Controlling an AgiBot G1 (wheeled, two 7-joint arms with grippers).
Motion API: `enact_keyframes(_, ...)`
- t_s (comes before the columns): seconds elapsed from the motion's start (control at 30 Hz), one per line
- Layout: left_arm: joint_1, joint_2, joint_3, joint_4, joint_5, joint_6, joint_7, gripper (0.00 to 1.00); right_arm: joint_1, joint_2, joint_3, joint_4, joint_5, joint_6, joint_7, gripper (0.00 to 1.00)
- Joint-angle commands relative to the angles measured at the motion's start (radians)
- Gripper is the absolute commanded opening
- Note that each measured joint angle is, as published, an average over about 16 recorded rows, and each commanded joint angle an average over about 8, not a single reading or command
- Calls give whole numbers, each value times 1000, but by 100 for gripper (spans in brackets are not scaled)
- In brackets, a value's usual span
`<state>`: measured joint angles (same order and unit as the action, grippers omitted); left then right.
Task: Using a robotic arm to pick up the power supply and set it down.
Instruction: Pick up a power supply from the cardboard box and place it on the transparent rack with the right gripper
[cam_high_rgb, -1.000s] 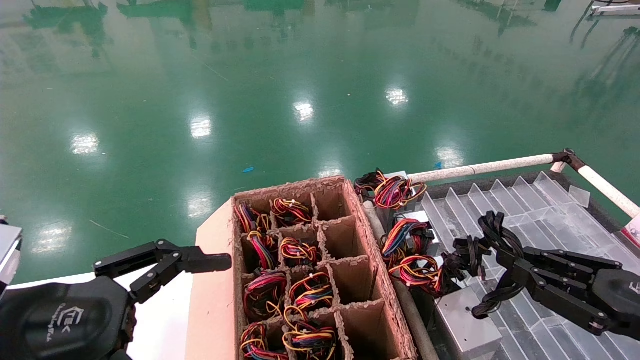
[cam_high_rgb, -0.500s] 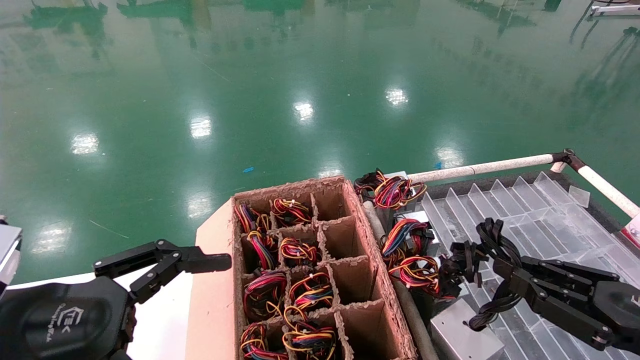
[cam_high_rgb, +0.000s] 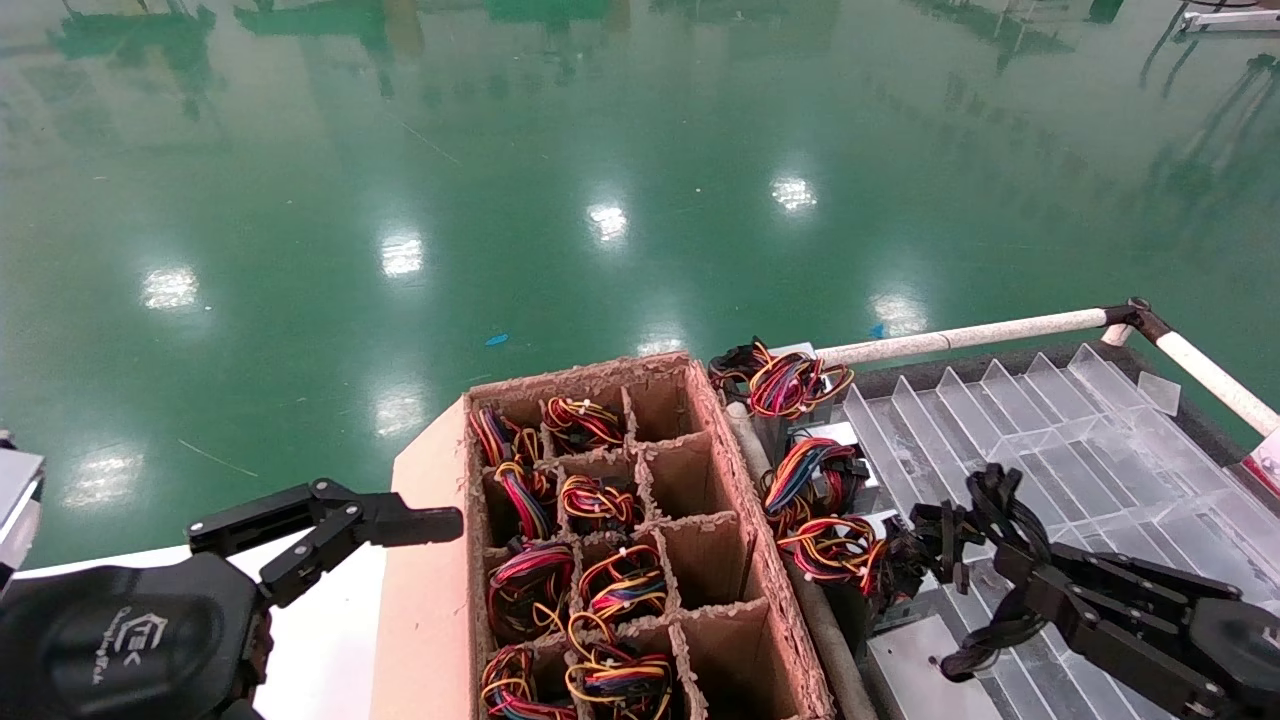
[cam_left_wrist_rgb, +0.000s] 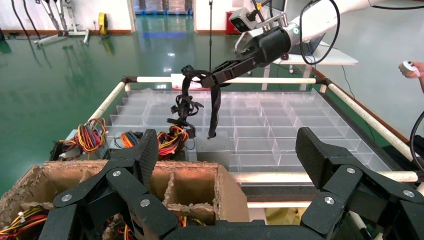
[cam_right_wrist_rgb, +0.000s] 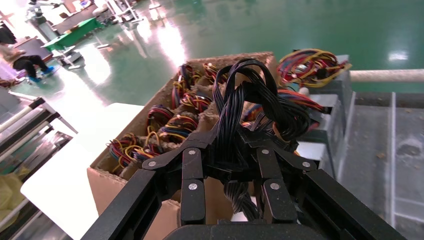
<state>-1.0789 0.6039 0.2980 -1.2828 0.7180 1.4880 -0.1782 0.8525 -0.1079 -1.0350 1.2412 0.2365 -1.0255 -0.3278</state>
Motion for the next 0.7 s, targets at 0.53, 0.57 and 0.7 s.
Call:
enact_keyframes(0.53, 0, 0, 1, 0, -1, 0, 0, 100, -93, 7, -43, -51, 124, -51, -100, 0)
enact_keyframes(0.57, 0, 0, 1, 0, -1, 0, 0, 100, -95, 6, -44, -52, 125, -52, -102, 0)
enact_keyframes(0.7, 0, 0, 1, 0, -1, -1, 1, 100, -99, 0, -48, -56, 121, -52, -107, 2)
